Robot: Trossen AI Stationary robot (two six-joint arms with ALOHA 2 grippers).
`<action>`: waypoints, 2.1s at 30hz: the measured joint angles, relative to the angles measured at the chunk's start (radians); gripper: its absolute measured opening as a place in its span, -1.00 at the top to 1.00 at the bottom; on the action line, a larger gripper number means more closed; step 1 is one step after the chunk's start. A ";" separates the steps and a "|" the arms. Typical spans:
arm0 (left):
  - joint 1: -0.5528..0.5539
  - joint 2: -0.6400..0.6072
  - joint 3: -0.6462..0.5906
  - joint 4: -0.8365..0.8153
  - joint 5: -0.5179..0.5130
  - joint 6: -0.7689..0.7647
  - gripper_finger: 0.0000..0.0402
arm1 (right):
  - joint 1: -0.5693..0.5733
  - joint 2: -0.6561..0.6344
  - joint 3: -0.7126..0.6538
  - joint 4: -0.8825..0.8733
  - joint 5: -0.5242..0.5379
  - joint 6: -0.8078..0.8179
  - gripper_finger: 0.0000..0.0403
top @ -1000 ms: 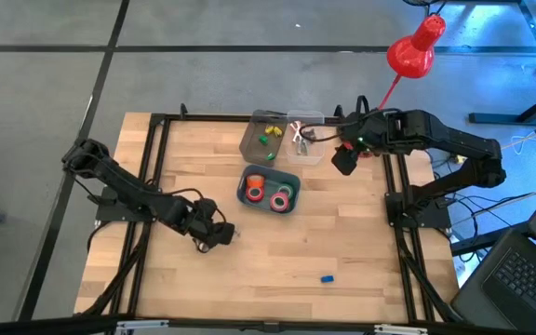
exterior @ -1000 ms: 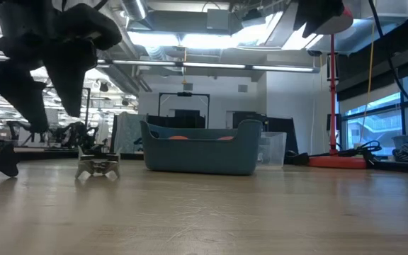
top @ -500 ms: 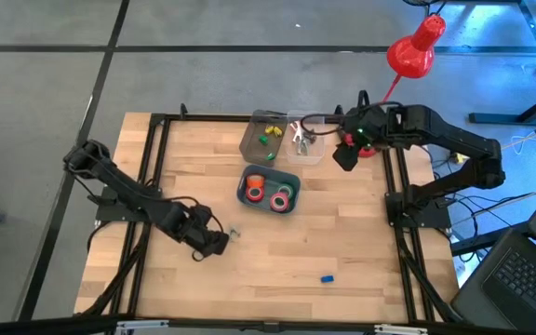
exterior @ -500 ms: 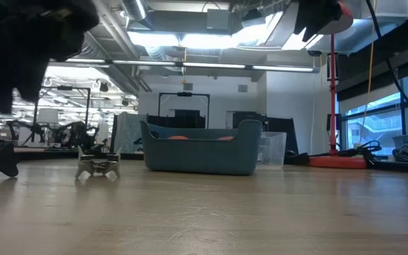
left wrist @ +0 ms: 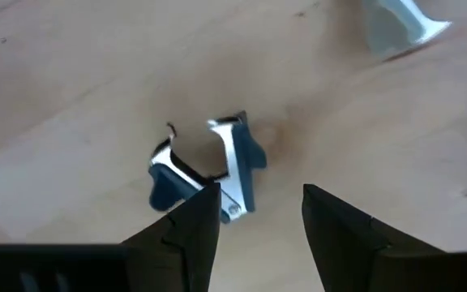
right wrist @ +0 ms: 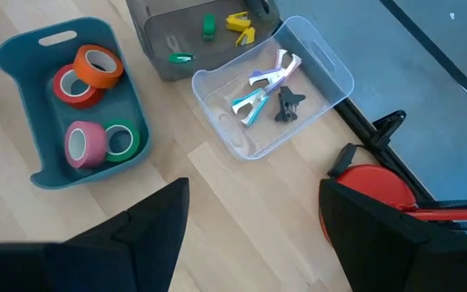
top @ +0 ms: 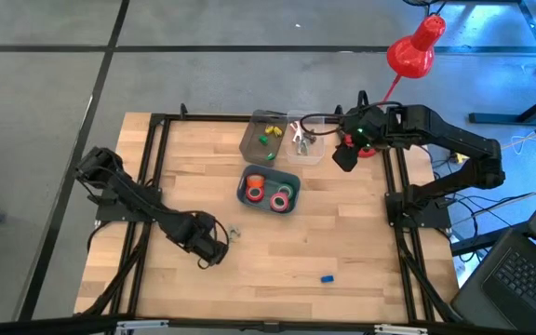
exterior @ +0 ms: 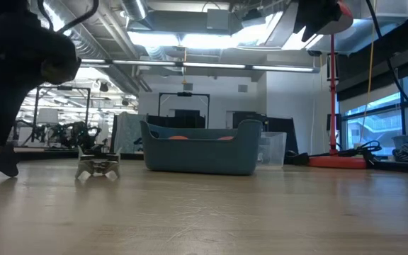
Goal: Pick and place Stapler, Stapler remover, tape
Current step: Put the black staple remover into the white bin
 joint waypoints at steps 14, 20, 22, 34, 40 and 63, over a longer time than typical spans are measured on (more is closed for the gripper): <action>0.001 0.102 0.000 0.023 -0.055 0.019 0.19 | 0.000 0.000 0.000 0.000 -0.002 0.002 -0.37; 0.002 0.125 0.000 0.028 -0.045 0.019 0.41 | 0.000 0.000 0.000 0.000 -0.002 0.000 -0.37; 0.002 0.122 -0.001 0.028 -0.044 0.019 0.59 | 0.000 0.000 0.000 -0.001 -0.002 0.000 -0.37; 0.001 -0.055 0.000 0.044 -0.151 0.023 0.83 | 0.000 0.000 0.000 -0.004 -0.003 -0.001 -0.37; 0.025 -0.297 0.000 0.102 -0.611 0.163 0.83 | 0.000 0.000 0.000 -0.004 -0.027 0.000 -0.37; 0.733 -0.366 -0.194 1.883 0.398 1.050 0.83 | 0.081 -0.004 0.000 0.329 -0.149 -0.052 -0.37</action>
